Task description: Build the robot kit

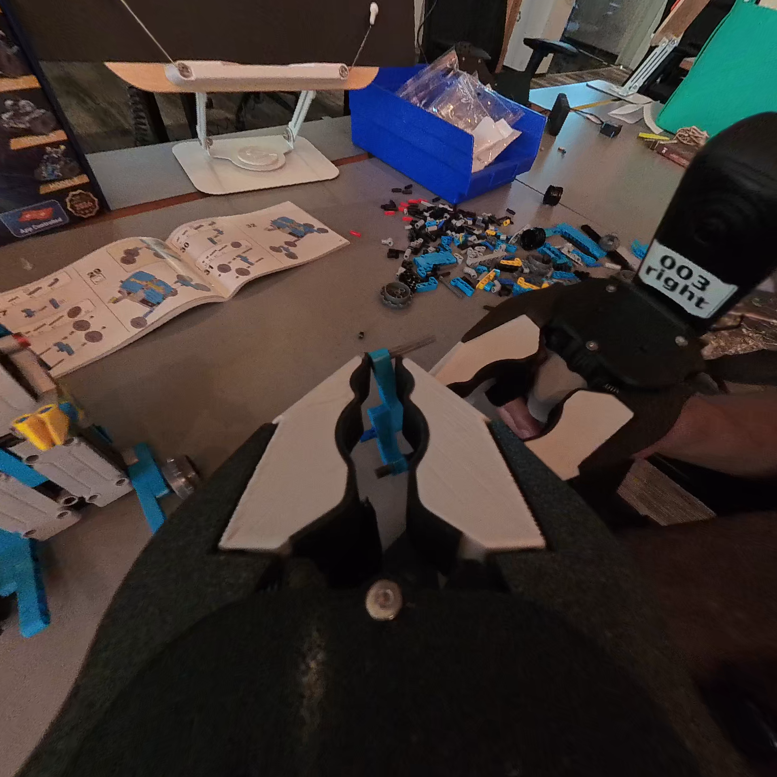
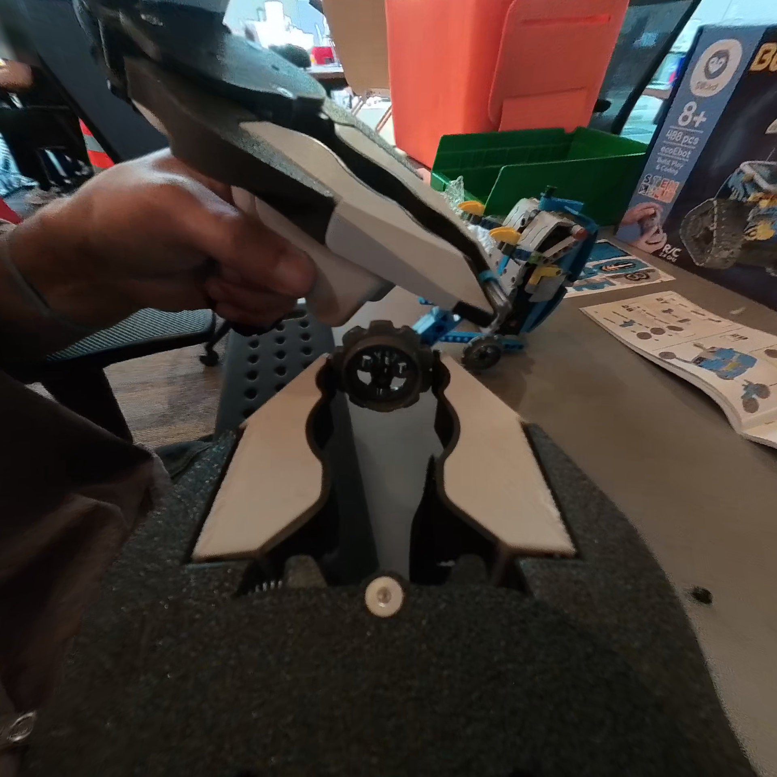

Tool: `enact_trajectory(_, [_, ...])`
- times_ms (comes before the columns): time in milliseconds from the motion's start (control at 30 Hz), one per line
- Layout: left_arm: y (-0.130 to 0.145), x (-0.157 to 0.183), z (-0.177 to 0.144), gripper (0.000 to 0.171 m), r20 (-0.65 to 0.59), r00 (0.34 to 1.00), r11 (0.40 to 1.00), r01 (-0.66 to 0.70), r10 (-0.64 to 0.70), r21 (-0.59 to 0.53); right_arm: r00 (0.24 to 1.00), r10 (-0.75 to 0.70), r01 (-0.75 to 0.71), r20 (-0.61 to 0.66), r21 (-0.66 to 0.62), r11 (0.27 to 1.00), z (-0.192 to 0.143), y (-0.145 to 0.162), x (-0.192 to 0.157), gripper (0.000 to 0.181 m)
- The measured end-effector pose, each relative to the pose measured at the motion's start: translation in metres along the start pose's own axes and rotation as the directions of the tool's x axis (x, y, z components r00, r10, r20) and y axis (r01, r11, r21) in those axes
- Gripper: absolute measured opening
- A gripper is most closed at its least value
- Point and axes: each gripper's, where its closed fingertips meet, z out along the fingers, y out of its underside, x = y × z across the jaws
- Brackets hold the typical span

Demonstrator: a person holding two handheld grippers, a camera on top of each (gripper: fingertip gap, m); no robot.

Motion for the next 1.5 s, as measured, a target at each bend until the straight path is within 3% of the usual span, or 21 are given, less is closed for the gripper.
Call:
enact_trajectory(100, [-0.005, -0.010, -0.006, 0.010, 0.038, 0.999, 0.998, -0.036, 0.034, 0.046, 0.996, 0.062, -0.062, 0.063, -0.001, 0.998, -0.008, -0.002, 0.004, 0.056])
enact_trajectory(167, [-0.006, -0.022, -0.011, 0.010, 0.084, 0.994, 0.993, -0.076, 0.069, 0.085, 0.995, 0.083, -0.079, 0.062, -0.073, 0.994, -0.020, 0.008, 0.023, 0.053])
enact_trajectory(267, [0.000, -0.033, -0.011, 0.010, 0.115, 0.984, 0.974, -0.155, 0.137, 0.164, 0.991, 0.091, -0.118, -0.102, -0.296, 0.948, -0.043, 0.053, 0.081, 0.051])
enact_trajectory(333, [0.011, -0.038, -0.002, 0.010, 0.136, 0.974, 0.966, -0.202, 0.181, 0.164, 0.973, 0.000, -0.101, -0.230, -0.427, 0.898, -0.057, 0.084, 0.121, 0.044])
enact_trajectory(500, [0.018, -0.035, 0.016, 0.011, 0.072, 0.975, 0.960, -0.219, 0.209, 0.174, 0.960, 0.021, -0.172, -0.279, -0.528, 0.832, -0.061, 0.110, 0.155, 0.029])
enact_trajectory(600, [0.018, -0.038, 0.018, 0.011, 0.050, 0.980, 0.957, -0.200, 0.193, 0.210, 0.970, 0.093, -0.195, -0.226, -0.482, 0.854, -0.061, 0.101, 0.148, 0.028])
enact_trajectory(700, [0.020, -0.042, 0.017, 0.011, 0.062, 0.977, 0.951, -0.211, 0.202, 0.227, 0.991, 0.111, -0.130, -0.068, -0.470, 0.873, -0.064, 0.094, 0.110, 0.029])
enact_trajectory(800, [0.023, -0.042, 0.022, 0.011, 0.051, 0.976, 0.952, -0.219, 0.213, 0.212, 0.999, 0.047, -0.053, -0.025, -0.568, 0.821, -0.068, 0.108, 0.097, 0.028])
enact_trajectory(1033, [0.027, -0.040, 0.027, 0.010, 0.031, 0.971, 0.949, -0.240, 0.239, 0.203, 1.000, -0.016, -0.002, -0.017, -0.737, 0.676, -0.066, 0.123, 0.104, 0.026])
enact_trajectory(1167, [0.030, -0.040, 0.030, 0.010, 0.019, 0.972, 0.955, -0.232, 0.233, 0.185, 1.000, 0.022, -0.023, -0.012, -0.743, 0.669, -0.061, 0.129, 0.106, 0.020])
enact_trajectory(1267, [0.032, -0.042, 0.032, 0.010, 0.009, 0.977, 0.963, -0.211, 0.212, 0.167, 1.000, 0.005, -0.006, -0.003, -0.720, 0.694, -0.060, 0.125, 0.109, 0.007])
enact_trajectory(1367, [0.031, -0.046, 0.032, 0.009, 0.001, 0.985, 0.971, -0.168, 0.170, 0.170, 0.999, -0.024, 0.001, -0.023, -0.716, 0.698, -0.061, 0.124, 0.113, 0.007])
enact_trajectory(1433, [0.027, -0.047, 0.030, 0.010, -0.025, 0.992, 0.974, -0.118, 0.125, 0.196, 0.999, -0.038, 0.018, -0.017, -0.638, 0.770, -0.051, 0.104, 0.106, 0.006])
enact_trajectory(1500, [0.013, -0.042, 0.022, 0.009, -0.090, 0.993, 0.957, -0.049, 0.078, 0.285, 0.998, -0.054, 0.035, -0.031, -0.435, 0.900, -0.034, 0.057, 0.096, 0.006])
